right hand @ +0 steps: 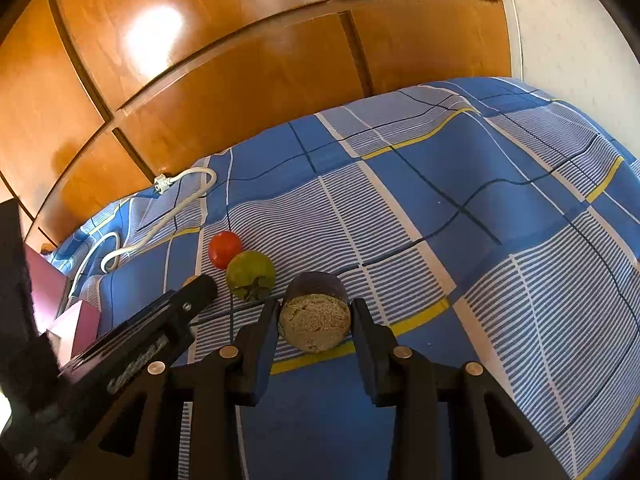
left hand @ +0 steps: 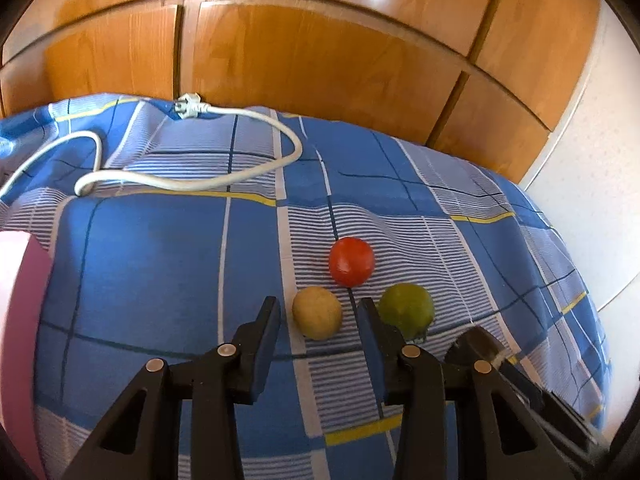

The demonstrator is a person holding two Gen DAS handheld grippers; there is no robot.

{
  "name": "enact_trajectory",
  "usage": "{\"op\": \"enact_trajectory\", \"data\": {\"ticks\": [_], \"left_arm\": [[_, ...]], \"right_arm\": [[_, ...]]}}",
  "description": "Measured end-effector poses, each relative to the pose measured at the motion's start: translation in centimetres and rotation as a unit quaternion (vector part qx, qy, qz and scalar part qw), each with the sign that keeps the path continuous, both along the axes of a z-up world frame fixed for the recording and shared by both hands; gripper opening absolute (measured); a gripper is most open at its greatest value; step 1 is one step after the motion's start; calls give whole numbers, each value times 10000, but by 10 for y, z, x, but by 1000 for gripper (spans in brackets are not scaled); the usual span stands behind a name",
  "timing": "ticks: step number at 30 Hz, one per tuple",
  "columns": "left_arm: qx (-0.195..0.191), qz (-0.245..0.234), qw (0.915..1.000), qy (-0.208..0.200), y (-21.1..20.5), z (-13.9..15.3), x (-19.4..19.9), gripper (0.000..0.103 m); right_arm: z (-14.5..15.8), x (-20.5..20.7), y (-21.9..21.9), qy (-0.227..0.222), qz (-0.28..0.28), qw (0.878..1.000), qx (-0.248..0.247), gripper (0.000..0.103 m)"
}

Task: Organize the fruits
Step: 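Close the right tool on the dark cylinder slice while the left tool grips the yellow ball, then lift the yellow ball toward the tray with the left tool while the right carries the slice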

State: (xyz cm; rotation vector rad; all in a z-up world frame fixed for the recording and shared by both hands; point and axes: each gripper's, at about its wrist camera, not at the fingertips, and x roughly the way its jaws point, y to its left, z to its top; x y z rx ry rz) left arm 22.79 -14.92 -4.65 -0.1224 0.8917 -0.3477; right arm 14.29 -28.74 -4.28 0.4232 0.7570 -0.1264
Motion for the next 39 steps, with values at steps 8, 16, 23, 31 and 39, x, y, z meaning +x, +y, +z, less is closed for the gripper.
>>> {"op": "enact_trajectory", "data": {"ticks": [8,16,23,31,39], "left_arm": [[-62,248,9997,27,8,-3,0,25],[-31,495,9987,74,30,-1,-19,25],[30,574,9983,84,50,0,-47,25],[167,848,9963,-27,77,2,-94,25],[433,1012,9932,-364,89,-2,-137,26]], "right_arm": [[-1,0,3,14,38,9999,-111,36],[-6,3,2,116,91,9999,-50,36],[-6,-2,2,21,139,9999,6,36],[-1,-11,29,57,613,9978,-237,36],[-2,-21,63,245,1226,9896,-719,36]]}}
